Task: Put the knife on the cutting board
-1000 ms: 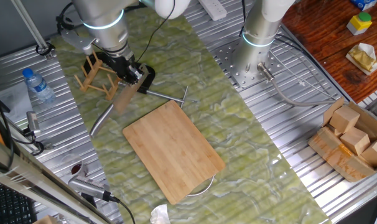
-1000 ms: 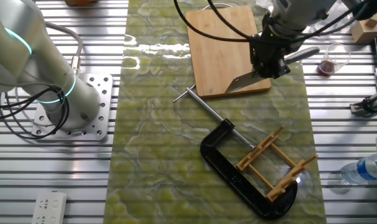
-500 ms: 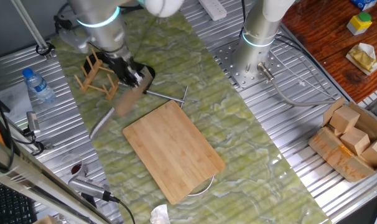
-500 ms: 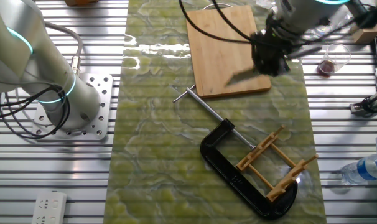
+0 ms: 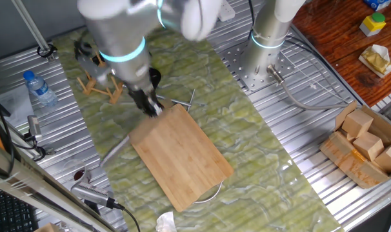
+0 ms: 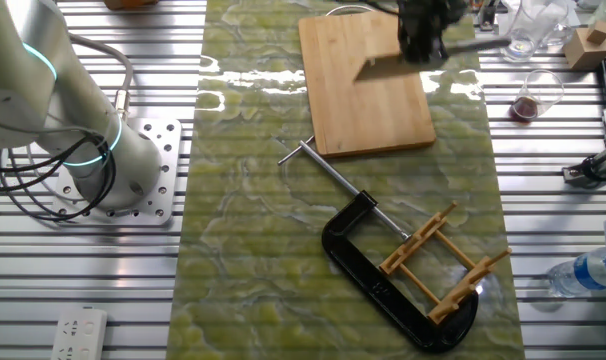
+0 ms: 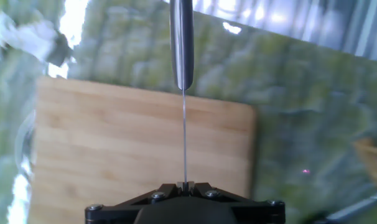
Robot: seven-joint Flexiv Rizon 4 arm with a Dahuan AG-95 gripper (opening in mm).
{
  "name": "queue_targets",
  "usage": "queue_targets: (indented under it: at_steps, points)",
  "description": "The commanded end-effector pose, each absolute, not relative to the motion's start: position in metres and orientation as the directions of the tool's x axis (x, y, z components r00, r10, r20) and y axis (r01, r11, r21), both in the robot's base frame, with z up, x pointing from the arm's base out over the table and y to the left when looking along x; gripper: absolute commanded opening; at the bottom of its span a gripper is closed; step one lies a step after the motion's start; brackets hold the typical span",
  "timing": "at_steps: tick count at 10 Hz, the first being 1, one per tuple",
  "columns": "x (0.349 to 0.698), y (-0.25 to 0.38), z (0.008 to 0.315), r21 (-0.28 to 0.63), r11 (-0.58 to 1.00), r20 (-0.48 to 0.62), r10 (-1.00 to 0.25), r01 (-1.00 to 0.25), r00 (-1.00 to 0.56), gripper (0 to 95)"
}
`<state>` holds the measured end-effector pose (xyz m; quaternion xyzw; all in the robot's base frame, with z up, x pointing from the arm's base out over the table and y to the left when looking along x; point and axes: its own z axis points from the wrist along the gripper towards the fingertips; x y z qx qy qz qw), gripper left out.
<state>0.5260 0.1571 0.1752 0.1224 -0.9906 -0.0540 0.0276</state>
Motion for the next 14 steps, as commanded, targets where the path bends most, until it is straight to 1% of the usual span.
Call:
queue_targets:
  at_steps: [1,3,6,10,14]
  points:
    - [0.524,0.191,0.168,0.168,0.965,0.022,-0.206,-0.199,-0.978,0.0]
    - [0.524,0.191,0.168,0.174,0.964,0.021,-0.208,-0.201,-0.978,0.0]
    - [0.523,0.187,0.163,0.223,0.951,0.009,-0.224,-0.217,-0.975,0.0]
    - [0.533,0.153,0.156,0.214,0.927,-0.002,-0.316,-0.309,-0.949,0.0]
    - [0.533,0.153,0.156,0.213,0.883,-0.005,-0.427,-0.418,-0.904,0.0]
